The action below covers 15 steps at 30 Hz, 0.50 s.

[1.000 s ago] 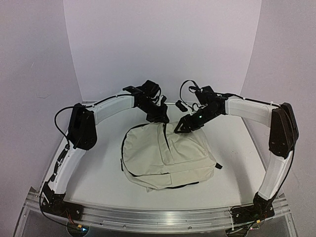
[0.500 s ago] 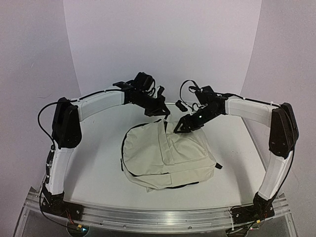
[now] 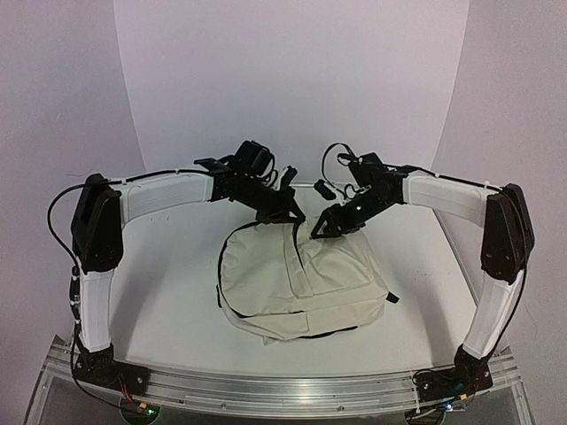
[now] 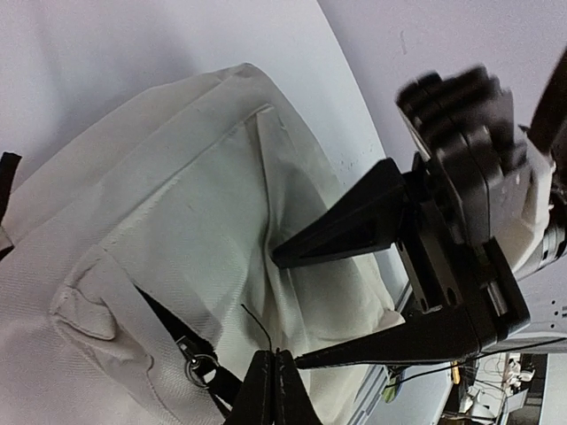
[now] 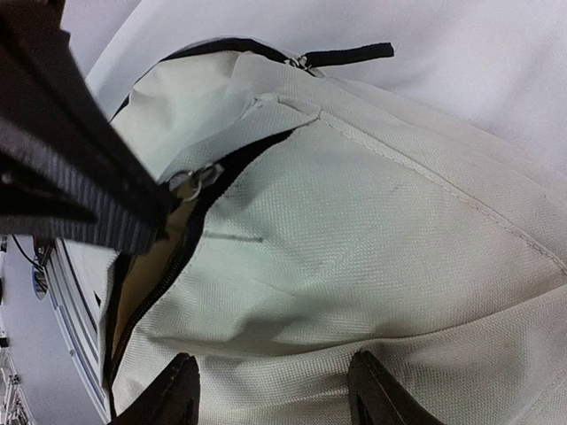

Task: Pack the student bag
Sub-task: Zip the student bag at the center of the board.

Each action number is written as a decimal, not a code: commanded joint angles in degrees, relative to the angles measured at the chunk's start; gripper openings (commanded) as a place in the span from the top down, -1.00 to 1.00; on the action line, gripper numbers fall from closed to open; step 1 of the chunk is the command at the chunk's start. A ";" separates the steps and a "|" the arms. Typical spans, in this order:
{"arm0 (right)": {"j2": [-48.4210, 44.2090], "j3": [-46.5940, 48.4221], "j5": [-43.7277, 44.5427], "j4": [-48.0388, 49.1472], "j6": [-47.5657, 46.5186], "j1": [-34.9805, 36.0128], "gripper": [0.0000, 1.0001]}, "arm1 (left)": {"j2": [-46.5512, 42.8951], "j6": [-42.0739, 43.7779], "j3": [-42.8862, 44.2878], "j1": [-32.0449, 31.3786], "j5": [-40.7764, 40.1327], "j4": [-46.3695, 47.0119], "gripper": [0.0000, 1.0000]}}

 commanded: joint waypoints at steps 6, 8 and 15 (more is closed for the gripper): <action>5.26 -1.40 3.85 -6.49 1.33 0.98 -0.20 | -10.36 2.44 -8.22 -5.39 5.01 4.19 0.99; 5.25 -1.50 4.04 -6.49 1.42 0.98 -0.21 | -11.53 3.32 -9.67 -5.93 4.56 2.98 0.99; 5.11 -0.97 3.36 -6.50 1.44 0.97 -0.22 | -11.47 4.25 -12.23 -8.76 2.48 1.51 1.00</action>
